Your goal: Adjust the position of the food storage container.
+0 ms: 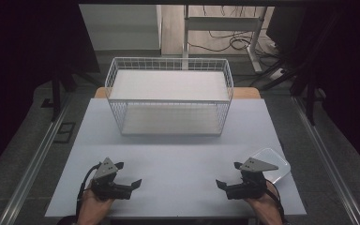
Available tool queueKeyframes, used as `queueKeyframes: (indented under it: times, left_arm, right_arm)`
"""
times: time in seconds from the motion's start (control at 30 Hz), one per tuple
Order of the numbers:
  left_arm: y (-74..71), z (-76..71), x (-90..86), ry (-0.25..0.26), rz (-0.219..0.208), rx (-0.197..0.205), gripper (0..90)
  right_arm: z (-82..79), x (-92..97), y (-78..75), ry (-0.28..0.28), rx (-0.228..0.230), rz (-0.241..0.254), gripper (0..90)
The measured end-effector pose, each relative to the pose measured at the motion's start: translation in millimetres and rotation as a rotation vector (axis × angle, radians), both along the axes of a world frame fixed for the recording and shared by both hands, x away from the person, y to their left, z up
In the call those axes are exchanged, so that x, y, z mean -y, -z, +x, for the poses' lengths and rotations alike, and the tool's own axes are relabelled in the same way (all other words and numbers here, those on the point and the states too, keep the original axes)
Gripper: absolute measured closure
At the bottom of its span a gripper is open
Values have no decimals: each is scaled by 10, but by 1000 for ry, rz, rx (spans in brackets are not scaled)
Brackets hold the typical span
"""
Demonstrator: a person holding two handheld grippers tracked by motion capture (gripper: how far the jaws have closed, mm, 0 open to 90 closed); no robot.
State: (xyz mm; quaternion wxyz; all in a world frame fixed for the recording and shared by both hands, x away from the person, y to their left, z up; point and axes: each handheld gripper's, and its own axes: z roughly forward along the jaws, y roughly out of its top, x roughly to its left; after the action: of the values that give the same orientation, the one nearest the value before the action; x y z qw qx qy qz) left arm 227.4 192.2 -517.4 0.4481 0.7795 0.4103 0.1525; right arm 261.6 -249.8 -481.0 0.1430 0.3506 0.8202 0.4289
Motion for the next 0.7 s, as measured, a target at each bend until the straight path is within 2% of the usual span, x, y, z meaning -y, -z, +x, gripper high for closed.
queueKeyframes:
  times: [0.03,0.1,0.27,0.33,0.4,0.47,0.57,0.63,0.67,0.7]
  left_arm:
    - [27,-1,21,-10,30,8,45]
    - [36,-2,29,-12,43,17,44]
    - [63,1,12,-5,73,89,39]
    - [63,3,5,-7,70,95,37]
    - [55,6,-18,-11,41,100,35]
    - [51,5,-24,-18,34,102,29]
    - [41,6,-23,-24,25,82,28]
    - [44,4,-9,-25,51,72,29]
    - [44,4,-9,-25,51,72,28]
    - [50,2,8,-22,74,75,28]
  right_arm:
    - [13,-2,42,7,0,-29,33]
    - [18,-3,50,7,-3,-33,33]
    - [31,-34,88,7,-1,-70,33]
    - [27,-42,91,5,-1,-70,31]
    - [19,-64,95,0,-1,-76,7]
    - [17,-76,95,6,-4,-74,6]
    - [13,-82,86,5,-5,-74,4]
    - [-2,-85,47,12,11,-78,11]
    - [-2,-85,47,12,11,-78,11]
    - [-11,-77,12,18,17,-78,33]
